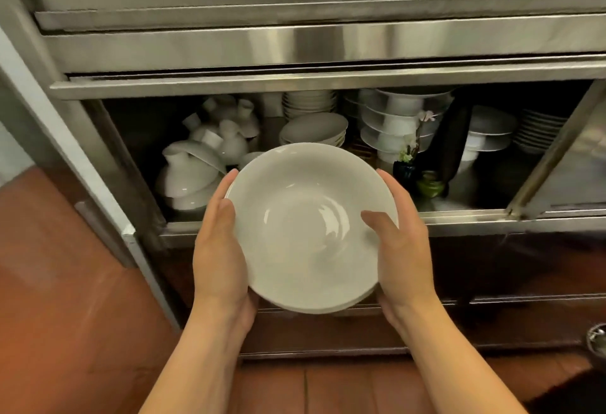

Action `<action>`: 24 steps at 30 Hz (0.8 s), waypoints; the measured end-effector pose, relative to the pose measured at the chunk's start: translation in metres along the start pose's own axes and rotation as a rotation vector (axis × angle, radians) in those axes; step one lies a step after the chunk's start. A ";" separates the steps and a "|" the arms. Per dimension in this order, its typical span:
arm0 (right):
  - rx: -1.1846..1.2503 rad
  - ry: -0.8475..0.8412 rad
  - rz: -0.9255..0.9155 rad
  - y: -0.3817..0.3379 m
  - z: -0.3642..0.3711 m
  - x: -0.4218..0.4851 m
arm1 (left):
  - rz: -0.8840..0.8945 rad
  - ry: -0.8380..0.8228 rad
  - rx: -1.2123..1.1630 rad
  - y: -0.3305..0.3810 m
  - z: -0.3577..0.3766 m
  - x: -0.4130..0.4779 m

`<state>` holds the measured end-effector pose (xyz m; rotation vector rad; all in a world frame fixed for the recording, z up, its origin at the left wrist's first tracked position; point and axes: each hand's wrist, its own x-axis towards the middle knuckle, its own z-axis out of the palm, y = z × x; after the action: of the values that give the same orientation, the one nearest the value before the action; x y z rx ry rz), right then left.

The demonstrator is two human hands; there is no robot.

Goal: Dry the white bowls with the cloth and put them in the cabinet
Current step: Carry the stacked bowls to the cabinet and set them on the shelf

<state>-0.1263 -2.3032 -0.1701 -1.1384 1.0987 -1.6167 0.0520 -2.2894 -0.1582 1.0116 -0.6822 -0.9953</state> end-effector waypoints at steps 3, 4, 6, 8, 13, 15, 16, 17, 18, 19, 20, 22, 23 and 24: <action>-0.012 -0.001 0.026 0.025 -0.010 0.044 | -0.020 0.011 0.021 -0.028 0.023 0.033; -0.020 -0.010 0.031 0.032 -0.013 0.058 | -0.021 0.019 0.025 -0.035 0.030 0.043; -0.029 -0.016 0.059 0.045 -0.018 0.088 | -0.039 0.032 0.028 -0.049 0.047 0.063; -0.024 -0.016 0.085 0.057 -0.023 0.114 | -0.066 0.039 0.019 -0.063 0.065 0.082; -0.018 0.015 0.155 0.087 -0.026 0.167 | -0.115 0.103 -0.002 -0.095 0.089 0.129; -0.028 0.026 0.170 0.098 -0.025 0.181 | -0.141 0.110 -0.016 -0.106 0.094 0.146; -0.032 0.034 0.179 0.103 -0.024 0.187 | -0.151 0.108 -0.023 -0.111 0.095 0.153; -0.033 0.040 0.191 0.107 -0.022 0.191 | -0.161 0.109 -0.022 -0.115 0.097 0.159; -0.037 0.044 0.204 0.112 -0.020 0.197 | -0.175 0.109 -0.022 -0.120 0.099 0.166; -0.045 0.045 0.211 0.116 -0.019 0.201 | -0.189 0.108 -0.023 -0.123 0.099 0.171; -0.057 0.046 0.216 0.120 -0.018 0.205 | -0.198 0.111 -0.024 -0.128 0.099 0.177; -0.068 0.053 0.235 0.128 -0.017 0.212 | -0.215 0.139 -0.019 -0.135 0.098 0.186; -0.064 0.058 0.242 0.132 -0.015 0.215 | -0.224 0.147 -0.022 -0.139 0.097 0.191; -0.064 0.061 0.245 0.136 -0.014 0.217 | -0.235 0.149 -0.025 -0.141 0.096 0.195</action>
<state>-0.1680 -2.5413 -0.2565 -0.9590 1.2840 -1.4415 0.0015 -2.5286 -0.2447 1.1496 -0.4338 -1.1161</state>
